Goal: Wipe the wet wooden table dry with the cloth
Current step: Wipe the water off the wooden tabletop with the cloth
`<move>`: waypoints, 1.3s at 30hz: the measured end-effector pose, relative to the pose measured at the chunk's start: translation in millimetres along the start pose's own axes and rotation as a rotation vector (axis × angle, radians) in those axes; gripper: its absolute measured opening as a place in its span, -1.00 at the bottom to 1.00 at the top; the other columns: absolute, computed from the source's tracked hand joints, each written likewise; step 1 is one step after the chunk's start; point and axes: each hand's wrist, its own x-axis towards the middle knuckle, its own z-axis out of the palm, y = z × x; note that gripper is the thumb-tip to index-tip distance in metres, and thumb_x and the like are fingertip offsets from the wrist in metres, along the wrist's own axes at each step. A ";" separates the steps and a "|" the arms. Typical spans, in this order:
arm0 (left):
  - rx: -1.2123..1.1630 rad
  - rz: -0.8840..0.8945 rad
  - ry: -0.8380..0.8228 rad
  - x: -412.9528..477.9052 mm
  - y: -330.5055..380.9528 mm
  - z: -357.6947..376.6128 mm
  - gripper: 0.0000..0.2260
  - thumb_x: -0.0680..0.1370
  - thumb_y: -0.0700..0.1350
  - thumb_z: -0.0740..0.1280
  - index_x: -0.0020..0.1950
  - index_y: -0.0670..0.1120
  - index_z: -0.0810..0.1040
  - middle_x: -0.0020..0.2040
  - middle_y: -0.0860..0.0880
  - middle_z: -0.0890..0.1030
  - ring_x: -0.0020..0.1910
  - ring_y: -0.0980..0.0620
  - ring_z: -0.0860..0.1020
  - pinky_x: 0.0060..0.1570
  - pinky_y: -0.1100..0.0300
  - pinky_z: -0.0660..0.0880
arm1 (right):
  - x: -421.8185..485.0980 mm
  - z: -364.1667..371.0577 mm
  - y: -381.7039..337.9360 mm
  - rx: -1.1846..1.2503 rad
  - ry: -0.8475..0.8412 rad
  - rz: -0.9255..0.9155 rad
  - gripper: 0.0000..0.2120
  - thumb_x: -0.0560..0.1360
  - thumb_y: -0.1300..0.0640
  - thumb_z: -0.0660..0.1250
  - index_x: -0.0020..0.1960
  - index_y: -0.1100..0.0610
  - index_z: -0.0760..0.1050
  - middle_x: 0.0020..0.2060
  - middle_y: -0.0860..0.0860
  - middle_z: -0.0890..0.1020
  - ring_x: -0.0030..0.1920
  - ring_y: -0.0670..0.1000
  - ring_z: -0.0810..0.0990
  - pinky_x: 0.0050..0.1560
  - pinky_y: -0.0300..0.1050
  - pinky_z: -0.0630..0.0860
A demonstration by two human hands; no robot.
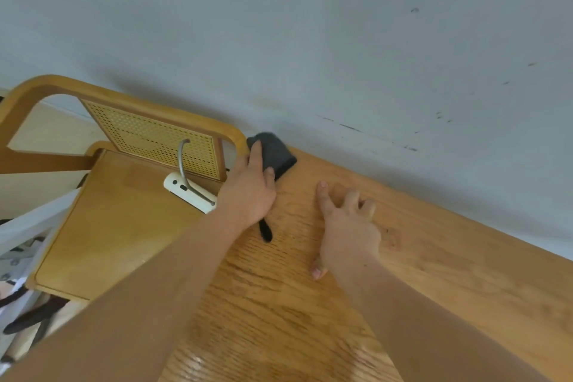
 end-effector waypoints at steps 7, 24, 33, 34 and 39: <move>0.034 -0.006 0.002 -122.4 -61.3 7.9 -0.40 0.70 0.09 0.04 0.67 0.07 -0.19 0.49 -0.08 0.32 0.36 -0.08 0.42 0.20 -0.01 0.53 | -2.8 -1.7 -3.0 -0.003 0.003 0.016 0.50 0.14 -0.03 0.75 0.63 -0.17 -0.36 0.53 0.17 -0.02 0.47 0.29 0.12 -0.06 0.04 0.55; -0.030 -0.179 0.080 -195.9 -93.4 29.5 -0.46 0.72 0.09 0.02 0.67 0.12 -0.09 0.41 -0.08 0.39 0.26 -0.12 0.43 0.21 -0.09 0.48 | -74.3 47.2 9.9 -0.259 0.358 -0.240 -0.34 0.51 -0.06 0.48 0.49 0.11 0.29 0.46 0.18 0.27 0.45 0.27 0.28 0.47 0.22 0.31; 0.050 -0.462 0.095 -385.4 -165.9 55.5 -0.48 0.72 0.08 0.04 0.68 0.09 0.00 0.49 -0.13 0.37 0.35 -0.18 0.39 0.29 -0.07 0.41 | -196.9 127.4 -16.8 0.041 0.065 -0.540 -0.46 0.61 -0.07 0.29 0.53 0.02 0.25 0.42 0.07 0.28 0.43 0.10 0.28 0.18 0.09 0.56; 0.041 -0.464 0.095 -391.7 -168.1 56.4 -0.48 0.72 0.07 0.04 0.67 0.08 0.01 0.49 -0.14 0.37 0.36 -0.19 0.38 0.30 -0.09 0.40 | -205.1 134.6 -20.1 0.028 0.054 -0.550 -0.43 0.60 -0.08 0.32 0.53 0.01 0.24 0.43 0.07 0.27 0.43 0.10 0.28 0.19 0.11 0.55; 0.047 -0.452 0.092 -389.5 -172.5 56.7 -0.49 0.71 0.09 0.02 0.67 0.07 0.02 0.45 -0.15 0.40 0.34 -0.20 0.40 0.26 -0.11 0.45 | -224.5 159.5 -38.0 -0.054 -0.052 -0.467 -0.02 0.42 -0.19 0.52 0.63 -0.02 0.03 0.55 0.12 0.06 0.56 0.21 0.06 0.39 0.26 0.42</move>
